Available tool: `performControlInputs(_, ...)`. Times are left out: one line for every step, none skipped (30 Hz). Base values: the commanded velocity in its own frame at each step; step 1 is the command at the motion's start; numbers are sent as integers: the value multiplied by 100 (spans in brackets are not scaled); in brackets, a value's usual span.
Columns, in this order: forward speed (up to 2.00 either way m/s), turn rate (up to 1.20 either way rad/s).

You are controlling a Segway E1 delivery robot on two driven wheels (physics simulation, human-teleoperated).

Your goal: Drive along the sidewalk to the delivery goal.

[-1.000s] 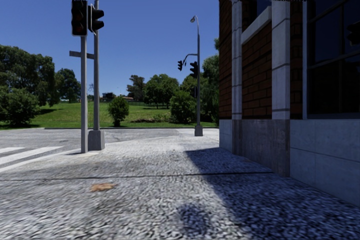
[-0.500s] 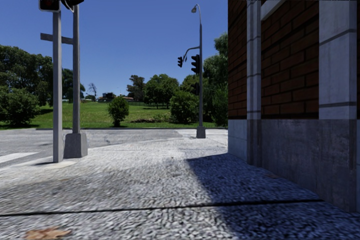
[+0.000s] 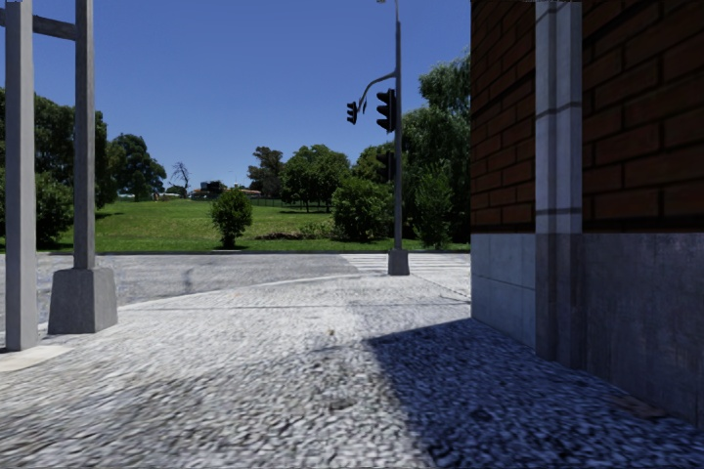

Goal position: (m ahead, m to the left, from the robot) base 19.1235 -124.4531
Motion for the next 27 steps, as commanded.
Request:
performControlInputs(200,0)
performControlInputs(200,0)
performControlInputs(200,0)
performControlInputs(200,0)
performControlInputs(200,0)
performControlInputs(200,0)
performControlInputs(200,0)
performControlInputs(200,0)
performControlInputs(200,-1)
performControlInputs(200,-1)
performControlInputs(200,-1)
performControlInputs(200,-2)
performControlInputs(200,-2)
performControlInputs(200,-2)
performControlInputs(200,-6)
performControlInputs(200,-16)
performControlInputs(200,-16)
performControlInputs(200,-22)
performControlInputs(200,-24)
performControlInputs(200,-24)
performControlInputs(200,-24)
performControlInputs(200,-24)
performControlInputs(200,-24)
performControlInputs(200,-24)
performControlInputs(200,-24)
performControlInputs(200,-24)
performControlInputs(200,-24)
